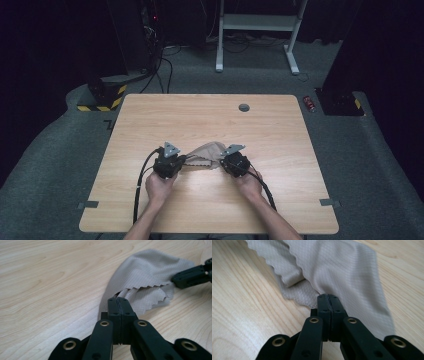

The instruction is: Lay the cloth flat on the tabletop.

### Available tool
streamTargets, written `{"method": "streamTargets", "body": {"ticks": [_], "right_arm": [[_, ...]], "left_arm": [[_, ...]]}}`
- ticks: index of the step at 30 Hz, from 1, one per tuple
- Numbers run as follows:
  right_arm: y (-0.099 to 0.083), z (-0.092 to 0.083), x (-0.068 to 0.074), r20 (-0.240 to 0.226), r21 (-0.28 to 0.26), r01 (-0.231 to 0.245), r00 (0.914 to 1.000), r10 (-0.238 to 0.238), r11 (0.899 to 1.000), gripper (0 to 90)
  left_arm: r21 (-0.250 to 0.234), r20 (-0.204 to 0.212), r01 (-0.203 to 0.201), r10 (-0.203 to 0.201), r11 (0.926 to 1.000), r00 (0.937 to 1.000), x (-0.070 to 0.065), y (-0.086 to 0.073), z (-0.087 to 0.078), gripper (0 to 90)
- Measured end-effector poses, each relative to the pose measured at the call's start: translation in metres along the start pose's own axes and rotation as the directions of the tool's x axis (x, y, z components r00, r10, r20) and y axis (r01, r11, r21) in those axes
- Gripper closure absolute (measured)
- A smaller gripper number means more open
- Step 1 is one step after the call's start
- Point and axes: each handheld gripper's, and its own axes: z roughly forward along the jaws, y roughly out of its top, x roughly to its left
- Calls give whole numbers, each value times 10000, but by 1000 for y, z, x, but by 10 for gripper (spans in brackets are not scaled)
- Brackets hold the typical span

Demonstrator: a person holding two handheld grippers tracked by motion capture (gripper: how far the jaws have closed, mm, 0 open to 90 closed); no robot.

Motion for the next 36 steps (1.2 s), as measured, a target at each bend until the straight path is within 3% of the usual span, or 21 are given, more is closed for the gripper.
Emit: {"method": "streamTargets", "body": {"ticks": [9, 11, 16, 18, 19, 23, 28, 33, 36], "right_arm": [[-10, -40, -14, 207, -465, -36, 9998, 46, 9989, 891], [-19, -49, -16, 221, -304, 0, 9998, 7, 9995, 891], [-31, -50, -14, 114, 21, 49, 9999, -50, 10000, 880], [-34, -51, -14, -7, -40, -73, 10000, 73, 10000, 801], [-34, -53, -13, 12, -189, -109, 9999, 109, 9998, 733], [-31, -55, -9, -7, -573, 17, 10000, -17, 9984, 674], [-19, -48, 1, -235, -694, 348, 9991, -365, 9970, 625], [-11, -30, 6, -664, -129, 521, 9964, -528, 9986, 615], [-10, -18, 6, -728, 291, 527, 9961, -504, 9982, 691]], "left_arm": [[216, -339, 47, -40, 9998, 9994, 10, -9, -8, 894], [377, -378, -30, 44, 9993, 9993, 10, -13, -7, 894], [664, -327, -70, 92, 9978, 9994, 8, -19, -4, 890], [652, -313, -128, 149, 9978, 9994, 6, -20, -4, 866], [588, -281, -104, 120, 9982, 9995, 4, -20, -5, 800], [321, 168, -258, 253, 9992, 9995, -8, -20, -9, 707], [573, 572, -441, 408, 9974, 9975, -22, -24, 1, 611], [691, 418, -387, 358, 9969, 9985, -27, -29, 9, 541], [730, 314, -176, 153, 9972, 9994, -26, -31, 13, 500]]}}
